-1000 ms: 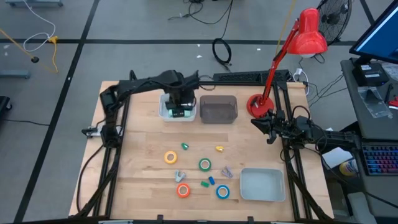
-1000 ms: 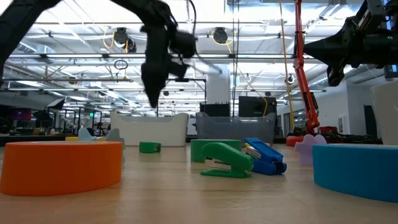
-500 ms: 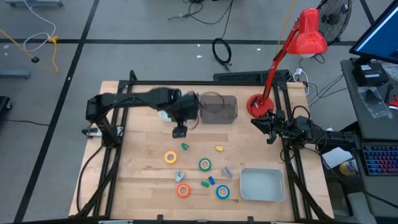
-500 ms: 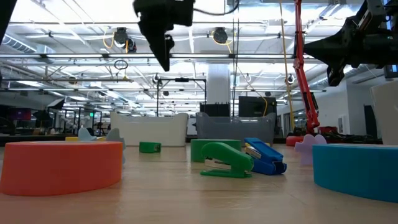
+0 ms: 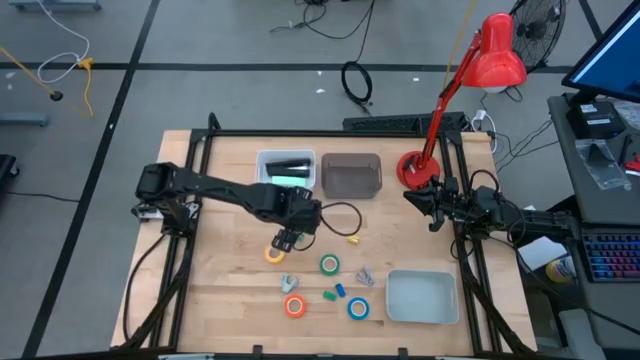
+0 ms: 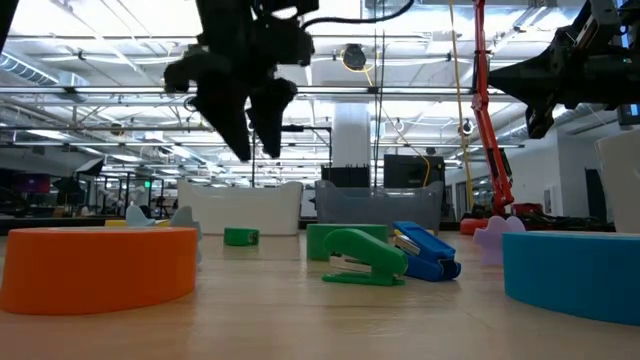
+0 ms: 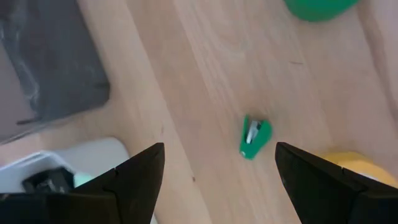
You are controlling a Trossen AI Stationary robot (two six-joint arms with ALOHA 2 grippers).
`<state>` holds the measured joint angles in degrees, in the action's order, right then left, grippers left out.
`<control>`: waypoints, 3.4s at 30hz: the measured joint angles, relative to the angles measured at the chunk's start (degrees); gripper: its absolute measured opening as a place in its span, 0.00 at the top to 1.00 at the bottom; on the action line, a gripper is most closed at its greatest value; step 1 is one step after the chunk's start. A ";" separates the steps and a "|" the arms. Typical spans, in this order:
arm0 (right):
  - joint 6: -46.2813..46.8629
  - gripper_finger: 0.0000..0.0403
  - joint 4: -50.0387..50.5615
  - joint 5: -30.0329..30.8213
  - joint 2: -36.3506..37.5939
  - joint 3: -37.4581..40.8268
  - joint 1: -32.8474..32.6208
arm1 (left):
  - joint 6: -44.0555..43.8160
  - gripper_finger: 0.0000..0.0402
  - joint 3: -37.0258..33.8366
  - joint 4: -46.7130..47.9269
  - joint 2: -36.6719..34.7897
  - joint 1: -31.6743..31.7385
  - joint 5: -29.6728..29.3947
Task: Pick and place Stapler, Stapler remover, tape
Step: Put the top small green stapler into the white bin
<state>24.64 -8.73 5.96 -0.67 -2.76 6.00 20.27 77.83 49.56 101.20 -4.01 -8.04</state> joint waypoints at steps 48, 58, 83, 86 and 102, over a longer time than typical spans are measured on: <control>0.17 0.95 0.31 0.00 0.00 -0.02 0.02 | 4.86 0.23 -15.87 -20.13 4.85 3.41 11.55; 0.17 0.95 0.39 0.00 0.02 0.00 0.02 | 5.05 0.34 -14.39 -19.32 5.25 3.32 11.20; 0.17 0.95 0.39 0.02 0.02 -0.01 0.02 | -1.03 0.85 -10.71 -19.05 5.36 3.34 7.80; 0.17 0.95 0.39 0.02 0.02 0.00 0.01 | -2.85 0.85 -6.70 -15.82 5.36 3.45 5.07; 0.20 0.95 0.39 0.00 0.00 -0.02 0.01 | -20.17 0.86 17.98 1.53 5.32 8.14 -1.90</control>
<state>24.84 -8.34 5.96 -0.67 -2.79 6.01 0.10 95.81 51.09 106.52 4.13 -9.94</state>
